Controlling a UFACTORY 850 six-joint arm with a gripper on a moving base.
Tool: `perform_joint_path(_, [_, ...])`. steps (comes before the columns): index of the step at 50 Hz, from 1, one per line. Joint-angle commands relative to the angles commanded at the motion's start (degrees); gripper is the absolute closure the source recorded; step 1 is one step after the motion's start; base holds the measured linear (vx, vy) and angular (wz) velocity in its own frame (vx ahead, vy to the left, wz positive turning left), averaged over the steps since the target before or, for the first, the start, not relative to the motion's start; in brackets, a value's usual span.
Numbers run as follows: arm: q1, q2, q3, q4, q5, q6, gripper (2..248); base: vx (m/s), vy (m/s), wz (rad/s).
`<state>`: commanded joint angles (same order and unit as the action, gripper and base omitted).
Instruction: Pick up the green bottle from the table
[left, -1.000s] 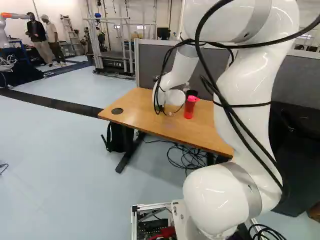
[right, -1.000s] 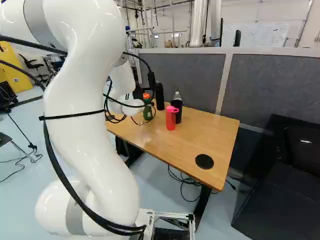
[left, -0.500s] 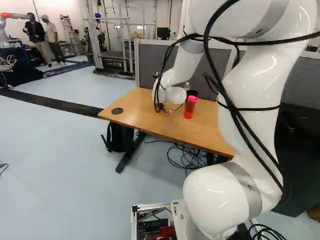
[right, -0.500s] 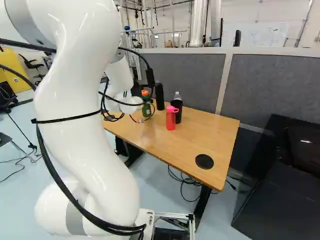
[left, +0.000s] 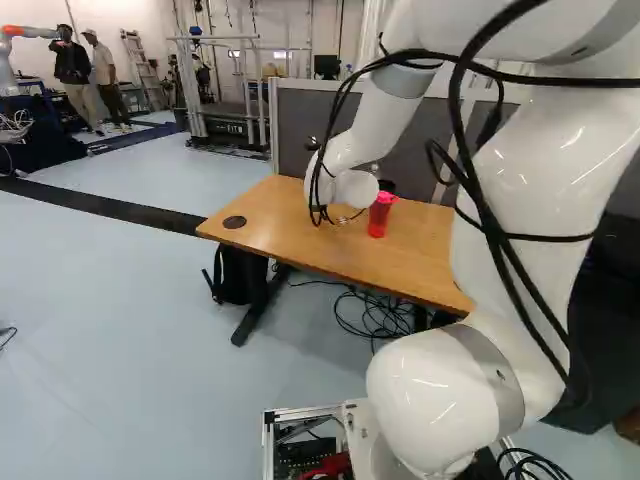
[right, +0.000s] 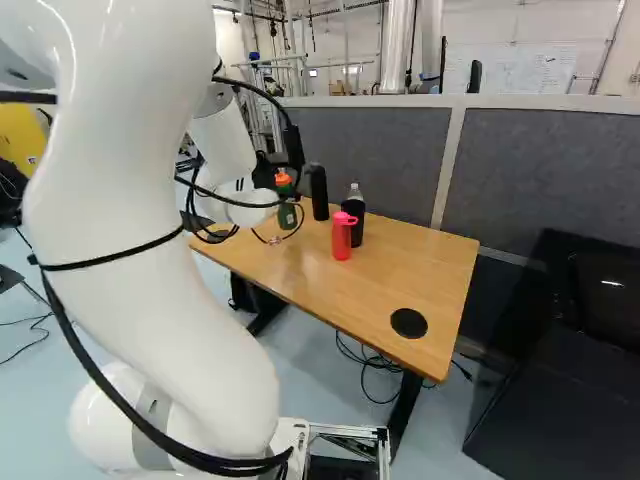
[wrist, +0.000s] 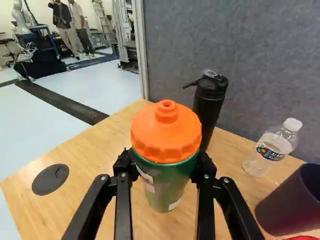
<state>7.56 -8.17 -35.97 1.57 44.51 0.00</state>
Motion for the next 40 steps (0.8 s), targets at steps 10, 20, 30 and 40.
perform_joint_path(10, [0.4,3.2,2.1,0.0,0.0,0.0,134,0.0,0.0,0.0])
perform_joint_path(20, [0.8,5.4,4.1,0.0,0.0,0.0,134,0.0,0.0,0.0])
perform_joint_path(30, [1.0,6.5,5.2,0.0,0.0,0.0,134,0.0,0.0,0.0])
perform_joint_path(40, [0.8,6.9,5.8,0.0,0.1,0.0,134,0.0,0.0,0.0])
